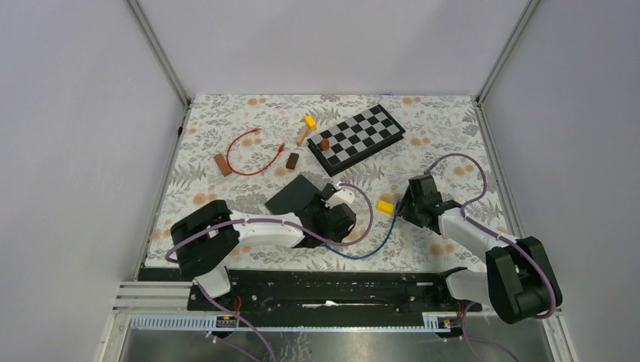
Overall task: Insert the plug into the switch port
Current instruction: Pick up the connector from the center of the board.
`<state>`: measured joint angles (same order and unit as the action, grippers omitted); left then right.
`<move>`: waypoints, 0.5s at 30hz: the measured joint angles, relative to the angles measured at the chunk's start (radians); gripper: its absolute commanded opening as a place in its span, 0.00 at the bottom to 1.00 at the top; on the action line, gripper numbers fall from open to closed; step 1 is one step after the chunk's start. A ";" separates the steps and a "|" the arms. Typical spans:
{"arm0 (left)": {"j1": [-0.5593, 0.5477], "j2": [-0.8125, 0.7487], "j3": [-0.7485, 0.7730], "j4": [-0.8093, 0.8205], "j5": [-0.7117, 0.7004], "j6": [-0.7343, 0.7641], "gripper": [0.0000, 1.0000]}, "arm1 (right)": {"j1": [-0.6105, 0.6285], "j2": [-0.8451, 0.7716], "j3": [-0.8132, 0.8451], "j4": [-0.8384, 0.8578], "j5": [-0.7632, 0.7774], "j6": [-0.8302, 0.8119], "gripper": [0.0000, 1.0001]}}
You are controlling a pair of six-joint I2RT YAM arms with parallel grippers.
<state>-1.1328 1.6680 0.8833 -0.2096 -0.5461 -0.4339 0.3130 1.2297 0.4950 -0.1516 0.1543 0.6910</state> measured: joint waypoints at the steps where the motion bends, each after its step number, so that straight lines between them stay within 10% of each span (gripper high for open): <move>1: 0.001 0.004 0.005 -0.003 0.000 0.005 0.85 | 0.000 0.005 0.003 0.005 -0.010 -0.003 0.52; 15: 0.006 0.035 0.040 -0.021 0.005 0.043 0.86 | 0.042 0.023 0.011 0.010 -0.043 -0.006 0.42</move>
<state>-1.1267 1.7035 0.9234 -0.2306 -0.5411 -0.3908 0.3546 1.2530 0.5060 -0.1421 0.1116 0.6853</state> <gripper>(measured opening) 0.856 0.437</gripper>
